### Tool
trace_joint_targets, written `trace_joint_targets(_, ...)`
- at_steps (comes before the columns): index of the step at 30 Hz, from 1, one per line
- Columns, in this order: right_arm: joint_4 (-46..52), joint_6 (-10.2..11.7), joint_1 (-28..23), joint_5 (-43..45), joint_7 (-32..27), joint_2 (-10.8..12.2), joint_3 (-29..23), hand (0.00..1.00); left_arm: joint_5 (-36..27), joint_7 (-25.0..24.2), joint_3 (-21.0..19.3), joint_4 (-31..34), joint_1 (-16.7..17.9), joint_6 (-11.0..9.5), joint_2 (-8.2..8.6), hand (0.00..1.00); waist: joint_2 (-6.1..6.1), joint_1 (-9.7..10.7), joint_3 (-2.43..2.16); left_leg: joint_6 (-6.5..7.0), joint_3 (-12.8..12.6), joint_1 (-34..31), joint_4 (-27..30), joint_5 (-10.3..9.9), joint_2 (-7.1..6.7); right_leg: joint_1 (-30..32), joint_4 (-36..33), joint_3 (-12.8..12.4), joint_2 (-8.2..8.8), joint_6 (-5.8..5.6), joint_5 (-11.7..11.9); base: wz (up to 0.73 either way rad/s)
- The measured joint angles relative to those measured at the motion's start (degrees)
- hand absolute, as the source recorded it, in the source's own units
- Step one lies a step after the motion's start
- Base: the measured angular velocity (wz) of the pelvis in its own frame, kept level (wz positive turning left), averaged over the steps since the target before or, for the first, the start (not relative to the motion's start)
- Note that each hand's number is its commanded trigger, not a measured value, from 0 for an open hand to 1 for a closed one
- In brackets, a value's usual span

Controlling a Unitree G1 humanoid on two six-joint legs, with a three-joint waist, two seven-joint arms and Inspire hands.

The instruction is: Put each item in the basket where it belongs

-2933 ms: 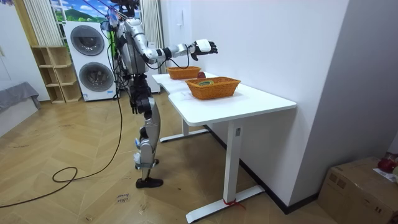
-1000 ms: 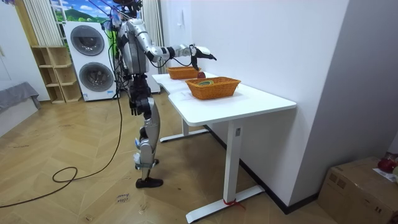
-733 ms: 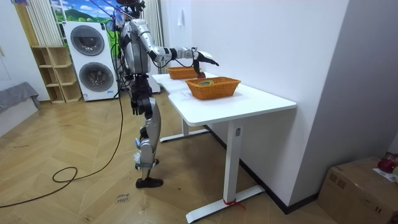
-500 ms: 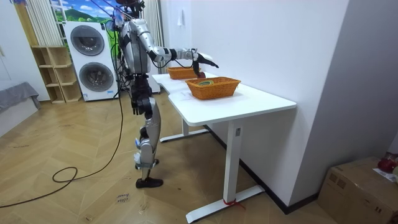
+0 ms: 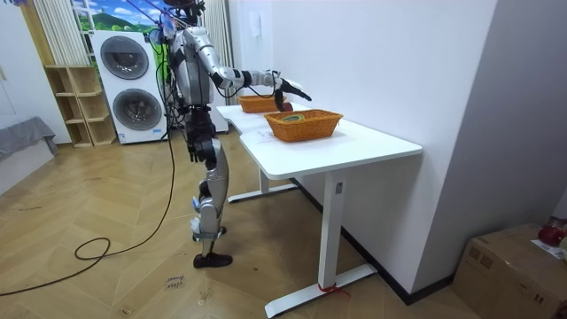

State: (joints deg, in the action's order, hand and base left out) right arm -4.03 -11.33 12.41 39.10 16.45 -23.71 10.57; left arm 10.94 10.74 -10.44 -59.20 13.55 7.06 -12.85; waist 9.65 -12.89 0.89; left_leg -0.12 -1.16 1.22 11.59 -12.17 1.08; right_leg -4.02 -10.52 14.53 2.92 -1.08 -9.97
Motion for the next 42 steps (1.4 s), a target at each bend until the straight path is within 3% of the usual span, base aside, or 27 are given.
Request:
trace_joint_targets(10, -4.1, 0.0, 0.0, 4.5, 1.2, 0.0, 0.0, 0.00, 0.0, -0.2, 0.0, 0.8, 0.8, 0.0, 0.01, 0.00, -0.02, -0.1, 0.01, 0.12, 1.4, 0.5, 0.3, 0.1, -0.29, -0.7, 0.1, 0.6, 0.27, 0.00, 0.0, 0.04)
trace_joint_targets(18, -6.9, -0.9, 0.0, 6.5, 2.3, 0.2, 0.0, 0.00, 0.0, -0.2, 0.0, 0.7, 1.1, 0.0, 0.37, 0.00, -0.50, -0.4, 0.35, 0.23, 1.4, 0.3, 0.5, 0.2, -0.62, -1.1, 0.7, 0.5, 0.42, -0.01, 0.0, 0.00)
trace_joint_targets(24, -6.9, -1.8, 0.0, 8.8, 3.7, 0.3, 0.0, 0.00, 0.0, -0.2, -0.1, 0.1, 1.2, 0.6, 0.58, 0.00, -0.20, -0.4, 0.11, 0.21, 1.4, 0.3, 0.2, 0.2, -0.61, -1.0, 0.6, 0.5, 0.40, -0.01, 0.0, 0.00)
trace_joint_targets(42, -11.0, -1.9, 0.1, 8.8, 3.1, 1.5, 2.0, 0.00, 0.0, -0.1, 0.1, -2.3, -0.8, 0.7, 0.47, 0.00, 0.26, -3.3, 0.06, 0.26, 2.2, 0.2, 0.1, 0.4, -0.82, -1.2, 0.7, 1.1, 0.51, -0.02, 0.0, 0.02)
